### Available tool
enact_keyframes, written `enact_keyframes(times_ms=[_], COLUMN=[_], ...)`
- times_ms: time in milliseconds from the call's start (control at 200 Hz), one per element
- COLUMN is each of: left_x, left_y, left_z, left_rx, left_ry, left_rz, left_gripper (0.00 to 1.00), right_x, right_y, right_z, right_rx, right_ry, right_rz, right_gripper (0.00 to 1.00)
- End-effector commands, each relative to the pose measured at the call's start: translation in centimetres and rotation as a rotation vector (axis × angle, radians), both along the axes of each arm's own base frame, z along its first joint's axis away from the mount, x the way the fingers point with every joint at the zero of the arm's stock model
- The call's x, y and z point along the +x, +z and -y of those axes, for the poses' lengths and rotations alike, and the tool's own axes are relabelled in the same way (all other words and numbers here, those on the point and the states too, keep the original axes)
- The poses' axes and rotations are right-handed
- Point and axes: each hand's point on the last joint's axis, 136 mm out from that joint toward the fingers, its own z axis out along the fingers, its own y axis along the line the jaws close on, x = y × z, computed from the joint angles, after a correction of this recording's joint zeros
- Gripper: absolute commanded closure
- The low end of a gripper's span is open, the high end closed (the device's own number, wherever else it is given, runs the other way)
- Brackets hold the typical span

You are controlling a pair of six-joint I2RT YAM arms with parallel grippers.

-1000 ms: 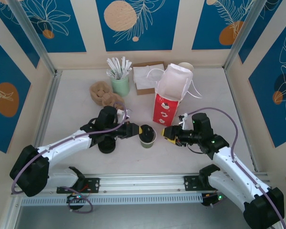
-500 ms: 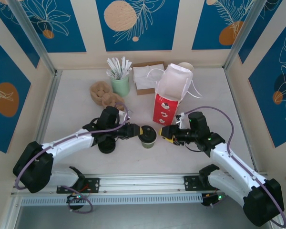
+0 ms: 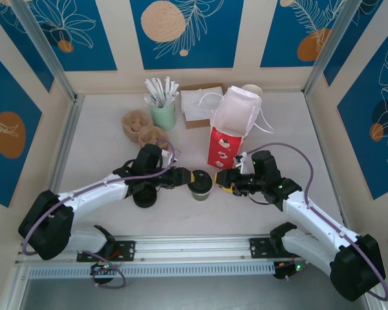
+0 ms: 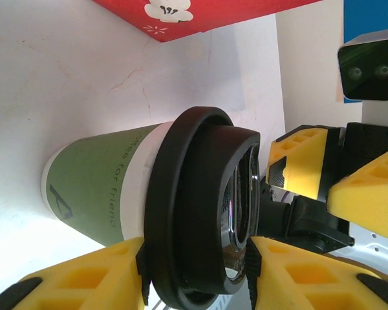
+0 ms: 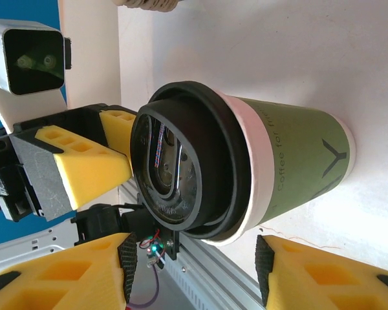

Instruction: Pack the takeout coffee

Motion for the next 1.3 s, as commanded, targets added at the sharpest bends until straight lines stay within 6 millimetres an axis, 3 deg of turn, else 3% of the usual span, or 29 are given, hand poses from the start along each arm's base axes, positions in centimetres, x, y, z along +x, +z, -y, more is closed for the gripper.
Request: enact_keyframes(times_ms=[0,350,785,1295], left_x=[-0.1,-0.7,-0.6,-1.1], left_y=[-0.3,-0.2,0.5,1.3], left_z=[0.2,1.2,0.5,0.6], left_rx=[-0.001,0.010,0.094,0.131], left_ry=[-0.029,-0.078,-0.078,-0.086], left_rz=[0.007,0.018,0.078,0.092], left_gripper=[0.56,0.53,0.38,0.49], right_x=[0.0,0.2,0.1,0.2], right_y=[-0.3,-0.6,-0.9,-0.9], right_z=[-0.2,-0.4,-0.4,-0.5], right_rx=[-0.012,-0.032,-0.042,-0.036], right_ry=[0.013,0.002,0.005,0.003], right_rz=[0.014,0.013,0.010,0.003], right_gripper=[0.46,0.46,0.45,0.45])
